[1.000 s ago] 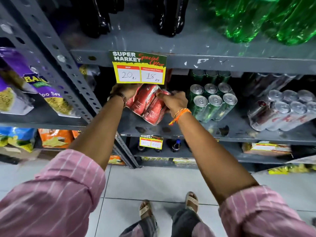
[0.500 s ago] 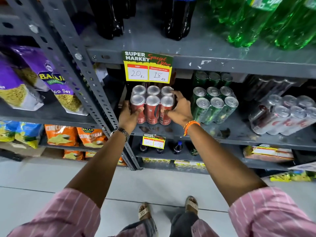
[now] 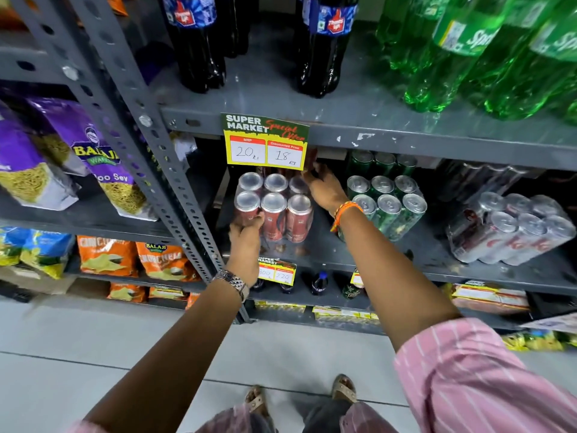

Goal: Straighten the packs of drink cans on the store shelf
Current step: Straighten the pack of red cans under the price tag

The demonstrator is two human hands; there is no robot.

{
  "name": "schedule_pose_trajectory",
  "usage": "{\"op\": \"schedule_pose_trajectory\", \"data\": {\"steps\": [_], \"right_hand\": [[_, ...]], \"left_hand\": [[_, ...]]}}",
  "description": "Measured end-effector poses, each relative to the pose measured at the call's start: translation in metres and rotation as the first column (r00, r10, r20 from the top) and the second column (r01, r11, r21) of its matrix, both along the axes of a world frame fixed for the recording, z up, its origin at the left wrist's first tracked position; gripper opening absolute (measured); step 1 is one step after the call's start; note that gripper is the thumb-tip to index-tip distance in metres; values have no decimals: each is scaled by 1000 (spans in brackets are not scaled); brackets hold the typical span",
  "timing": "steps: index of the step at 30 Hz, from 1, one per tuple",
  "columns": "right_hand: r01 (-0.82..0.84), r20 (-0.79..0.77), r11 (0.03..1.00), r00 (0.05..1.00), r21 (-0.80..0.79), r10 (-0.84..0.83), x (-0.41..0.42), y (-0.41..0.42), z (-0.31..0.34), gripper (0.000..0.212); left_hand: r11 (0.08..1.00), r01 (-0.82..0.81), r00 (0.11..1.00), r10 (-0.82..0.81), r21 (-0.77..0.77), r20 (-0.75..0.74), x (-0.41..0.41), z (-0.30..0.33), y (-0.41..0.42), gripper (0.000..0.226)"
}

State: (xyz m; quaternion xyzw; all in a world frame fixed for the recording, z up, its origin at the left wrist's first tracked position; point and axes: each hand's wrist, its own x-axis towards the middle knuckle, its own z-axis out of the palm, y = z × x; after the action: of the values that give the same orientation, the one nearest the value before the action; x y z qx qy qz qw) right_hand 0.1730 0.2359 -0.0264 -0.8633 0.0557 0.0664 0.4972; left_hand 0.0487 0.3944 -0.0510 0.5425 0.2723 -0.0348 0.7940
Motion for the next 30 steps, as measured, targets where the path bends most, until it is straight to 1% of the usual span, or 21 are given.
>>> {"op": "schedule_pose_trajectory", "data": {"steps": [1, 3, 5, 9, 11, 13, 14, 16, 18, 21, 23, 24, 25, 27, 28, 30], "right_hand": [[-47, -14, 999, 999, -12, 46, 4, 3, 0, 50], [-131, -52, 990, 990, -49, 128, 9, 6, -2, 44], [-168, -64, 984, 984, -63, 164, 10, 6, -5, 39], [-139, -24, 982, 990, -131, 137, -2, -1, -10, 30], [-116, -10, 984, 993, -137, 115, -14, -3, -13, 29], [-83, 1, 989, 997, -122, 83, -27, -5, -15, 29], [-63, 7, 993, 998, -104, 65, -34, -6, -16, 29], [-18, 14, 998, 1000, -60, 19, -49, -5, -20, 28], [7, -6, 1000, 1000, -7, -7, -64, -1, -24, 26], [-38, -35, 999, 999, 28, 39, -80, 7, -28, 23], [-46, -42, 999, 998, 10, 47, -79, 6, -25, 22], [-30, -55, 999, 998, 28, 31, -75, 5, -21, 22], [-8, -67, 999, 998, 43, 11, -71, 3, -16, 24], [24, -46, 1000, 999, -1, -24, -56, 0, -5, 26], [23, -19, 999, 1000, -36, -24, -47, 0, 1, 27], [11, 37, 997, 999, -76, -8, -26, 4, 11, 30]], "left_hand": [[999, 39, 999, -39, -35, 3, 2, 5, -7, 60], [995, 85, 996, -86, -41, -14, 6, 17, -19, 53], [993, 101, 994, -104, -52, -45, 9, 26, -26, 53], [991, 93, 994, -98, -95, -54, 22, 30, -23, 56], [991, 90, 995, -92, -97, -23, 30, 32, -18, 52], [994, 87, 996, -87, -67, 10, 41, 34, -12, 39], [994, 95, 995, -95, -45, 15, 46, 37, -10, 39], [993, 117, 993, -116, 31, -22, 57, 41, -4, 52], [977, 185, 983, -182, 104, -36, 71, 41, 2, 61], [932, 274, 962, -263, 238, -79, 87, 40, 10, 66], [914, 286, 958, -275, 289, -80, 91, 39, 16, 58], [917, 288, 958, -277, 276, -79, 91, 40, 17, 50], [926, 287, 958, -279, 243, -70, 89, 43, 19, 43], [960, 234, 972, -233, 154, -28, 78, 47, 20, 37], [976, 180, 984, -180, 126, -7, 70, 46, 18, 37], [999, 17, 1000, -17, 44, -13, 47, 41, 8, 50]]}}
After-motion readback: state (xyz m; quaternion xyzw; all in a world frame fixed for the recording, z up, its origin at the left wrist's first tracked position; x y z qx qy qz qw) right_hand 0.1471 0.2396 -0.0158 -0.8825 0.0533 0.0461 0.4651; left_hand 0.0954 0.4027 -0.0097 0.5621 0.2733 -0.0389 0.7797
